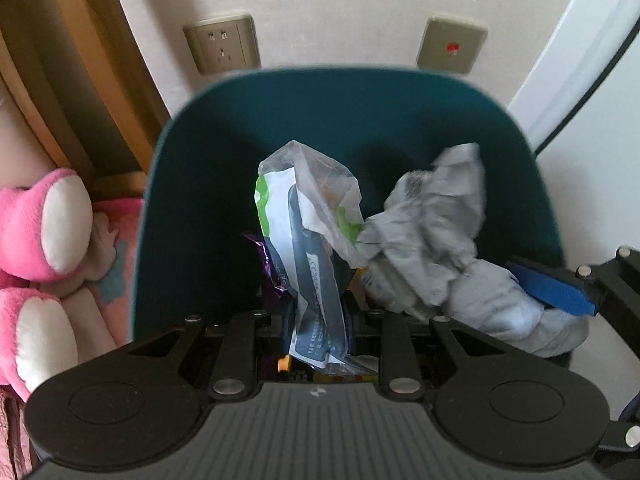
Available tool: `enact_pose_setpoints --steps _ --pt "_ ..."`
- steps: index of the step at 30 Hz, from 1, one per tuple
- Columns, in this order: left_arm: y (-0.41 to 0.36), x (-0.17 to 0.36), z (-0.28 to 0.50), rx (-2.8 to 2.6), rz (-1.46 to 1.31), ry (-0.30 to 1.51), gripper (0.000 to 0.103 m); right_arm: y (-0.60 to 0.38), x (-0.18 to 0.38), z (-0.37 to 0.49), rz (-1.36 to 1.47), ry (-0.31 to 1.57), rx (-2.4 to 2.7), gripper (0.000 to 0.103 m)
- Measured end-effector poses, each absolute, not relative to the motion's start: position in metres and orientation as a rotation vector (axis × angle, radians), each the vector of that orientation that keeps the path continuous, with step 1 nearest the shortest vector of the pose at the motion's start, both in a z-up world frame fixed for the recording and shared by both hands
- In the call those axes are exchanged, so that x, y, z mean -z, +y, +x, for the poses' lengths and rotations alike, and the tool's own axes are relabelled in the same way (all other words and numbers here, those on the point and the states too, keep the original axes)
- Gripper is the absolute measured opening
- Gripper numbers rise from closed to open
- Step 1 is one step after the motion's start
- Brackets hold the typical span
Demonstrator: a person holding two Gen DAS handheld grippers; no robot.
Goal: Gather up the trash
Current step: 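Open both tools over the bin dropping plastic bag and paper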
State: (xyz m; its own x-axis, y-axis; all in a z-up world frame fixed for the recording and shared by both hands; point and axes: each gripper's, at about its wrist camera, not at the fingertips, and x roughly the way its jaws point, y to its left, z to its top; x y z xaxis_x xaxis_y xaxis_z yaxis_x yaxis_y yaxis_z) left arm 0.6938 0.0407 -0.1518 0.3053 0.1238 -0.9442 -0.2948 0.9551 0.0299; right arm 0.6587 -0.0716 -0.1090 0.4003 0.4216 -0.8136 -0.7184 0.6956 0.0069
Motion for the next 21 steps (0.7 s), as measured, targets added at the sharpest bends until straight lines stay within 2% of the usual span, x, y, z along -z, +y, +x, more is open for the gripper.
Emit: enact_pose_setpoints --steps 9,12,14,15,16,21 --pt "0.039 0.159 0.695 -0.253 -0.151 1.249 0.025 -0.065 0.122 0.647 -0.452 0.915 -0.749 0.049" --pt "0.043 0.155 0.695 -0.253 -0.154 1.24 0.034 -0.069 0.122 0.64 -0.447 0.918 -0.744 0.052" --pt "0.044 0.15 0.691 -0.246 -0.162 1.22 0.058 -0.068 0.121 0.641 -0.464 0.912 -0.746 0.055" --pt "0.042 0.147 0.689 -0.238 -0.16 1.205 0.062 -0.069 0.12 0.639 -0.46 0.911 -0.748 0.057" --pt "0.04 0.144 0.687 -0.23 -0.152 1.191 0.064 -0.071 0.117 0.637 -0.451 0.905 -0.752 0.06" --pt "0.038 0.123 0.673 -0.205 -0.137 1.147 0.064 -0.078 0.097 0.625 -0.41 0.871 -0.742 0.063"
